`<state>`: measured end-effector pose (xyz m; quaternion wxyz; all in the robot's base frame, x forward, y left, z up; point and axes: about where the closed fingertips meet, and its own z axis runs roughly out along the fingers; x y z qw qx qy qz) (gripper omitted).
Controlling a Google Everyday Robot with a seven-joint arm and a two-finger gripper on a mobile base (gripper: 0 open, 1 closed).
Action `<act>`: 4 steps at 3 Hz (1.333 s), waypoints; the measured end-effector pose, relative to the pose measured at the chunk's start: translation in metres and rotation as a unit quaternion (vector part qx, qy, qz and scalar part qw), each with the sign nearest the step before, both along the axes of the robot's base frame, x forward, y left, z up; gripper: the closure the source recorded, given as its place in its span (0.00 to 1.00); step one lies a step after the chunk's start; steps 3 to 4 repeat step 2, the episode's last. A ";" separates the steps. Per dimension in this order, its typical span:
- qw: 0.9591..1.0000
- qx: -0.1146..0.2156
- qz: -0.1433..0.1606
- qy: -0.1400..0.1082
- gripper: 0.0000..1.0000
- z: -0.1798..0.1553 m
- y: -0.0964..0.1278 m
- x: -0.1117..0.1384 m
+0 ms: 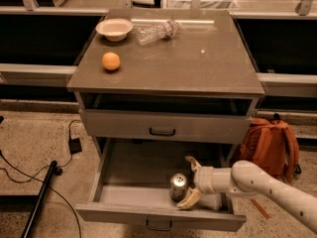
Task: Place 7up can into middle drawer
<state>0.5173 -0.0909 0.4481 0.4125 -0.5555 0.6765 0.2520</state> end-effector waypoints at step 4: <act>1.000 0.023 -0.007 -0.004 0.00 0.012 -0.008 -0.003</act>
Offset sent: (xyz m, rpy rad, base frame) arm -0.0023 -0.0062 0.0097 0.0371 -0.0068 -0.0110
